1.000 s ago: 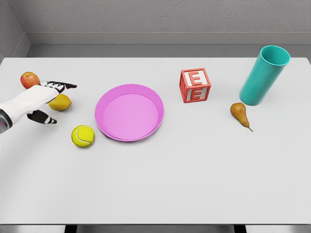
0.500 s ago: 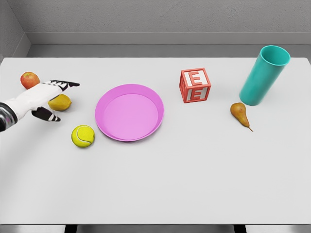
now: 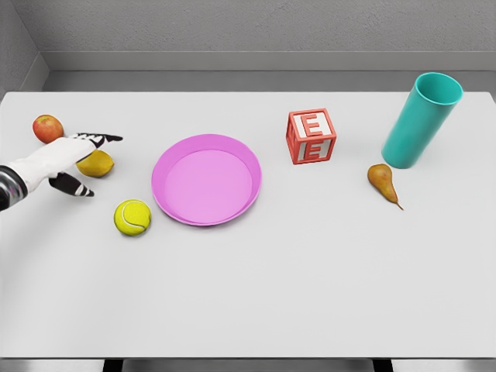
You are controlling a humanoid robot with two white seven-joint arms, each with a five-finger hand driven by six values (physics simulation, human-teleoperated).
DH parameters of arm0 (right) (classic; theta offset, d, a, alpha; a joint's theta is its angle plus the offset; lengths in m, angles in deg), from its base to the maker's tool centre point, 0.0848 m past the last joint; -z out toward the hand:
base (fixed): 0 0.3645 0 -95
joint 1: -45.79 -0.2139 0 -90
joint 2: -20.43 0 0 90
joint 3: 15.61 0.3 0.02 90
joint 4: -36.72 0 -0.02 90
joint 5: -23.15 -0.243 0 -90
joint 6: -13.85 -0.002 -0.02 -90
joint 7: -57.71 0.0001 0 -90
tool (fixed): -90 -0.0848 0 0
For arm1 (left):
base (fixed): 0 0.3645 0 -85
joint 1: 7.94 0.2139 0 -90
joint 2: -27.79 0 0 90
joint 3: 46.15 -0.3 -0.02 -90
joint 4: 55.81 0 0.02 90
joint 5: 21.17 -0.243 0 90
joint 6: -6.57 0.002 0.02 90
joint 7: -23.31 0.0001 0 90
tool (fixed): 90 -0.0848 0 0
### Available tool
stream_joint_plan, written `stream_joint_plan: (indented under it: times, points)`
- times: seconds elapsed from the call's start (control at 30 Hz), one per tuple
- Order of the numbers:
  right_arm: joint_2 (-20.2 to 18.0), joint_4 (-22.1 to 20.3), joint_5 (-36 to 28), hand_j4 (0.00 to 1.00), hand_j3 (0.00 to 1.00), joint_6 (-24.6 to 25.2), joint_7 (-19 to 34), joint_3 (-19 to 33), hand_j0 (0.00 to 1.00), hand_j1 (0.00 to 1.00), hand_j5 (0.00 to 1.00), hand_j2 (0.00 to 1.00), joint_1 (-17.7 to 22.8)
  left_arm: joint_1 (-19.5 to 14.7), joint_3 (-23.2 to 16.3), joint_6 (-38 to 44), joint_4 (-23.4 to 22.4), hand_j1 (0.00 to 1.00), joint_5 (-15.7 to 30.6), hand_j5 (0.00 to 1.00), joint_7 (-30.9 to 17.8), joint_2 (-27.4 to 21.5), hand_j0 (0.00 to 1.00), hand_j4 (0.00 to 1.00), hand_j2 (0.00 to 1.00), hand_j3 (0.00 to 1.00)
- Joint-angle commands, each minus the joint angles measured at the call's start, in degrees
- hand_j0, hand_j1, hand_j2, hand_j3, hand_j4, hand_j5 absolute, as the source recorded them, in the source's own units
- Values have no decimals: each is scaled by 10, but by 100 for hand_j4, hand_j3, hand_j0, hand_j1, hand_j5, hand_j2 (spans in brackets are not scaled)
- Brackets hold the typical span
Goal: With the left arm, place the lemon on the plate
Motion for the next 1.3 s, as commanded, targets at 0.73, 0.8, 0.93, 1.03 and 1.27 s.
stream_joint_plan:
  times: [0.73,0.8,0.93,1.03,1.27]
  points:
    - [0,0,0,100,100,0,0,0,100,100,100,100,0,-16,-1,4,-24,100,-43,100,0,15,100,100,100,100]
    - [0,0,0,100,100,0,0,0,100,100,100,100,0,-15,-1,3,-27,100,-43,100,0,15,100,100,100,100]
    - [0,0,0,100,100,0,0,0,100,100,100,100,0,-18,-1,4,-32,100,-43,100,0,15,100,100,100,100]
    - [0,0,0,100,100,0,0,0,100,100,100,100,0,-23,-1,3,-43,100,-43,100,0,15,100,100,100,100]
    - [0,0,0,100,100,0,0,0,100,100,100,100,0,-28,-1,3,-53,100,-43,100,0,15,100,100,100,100]
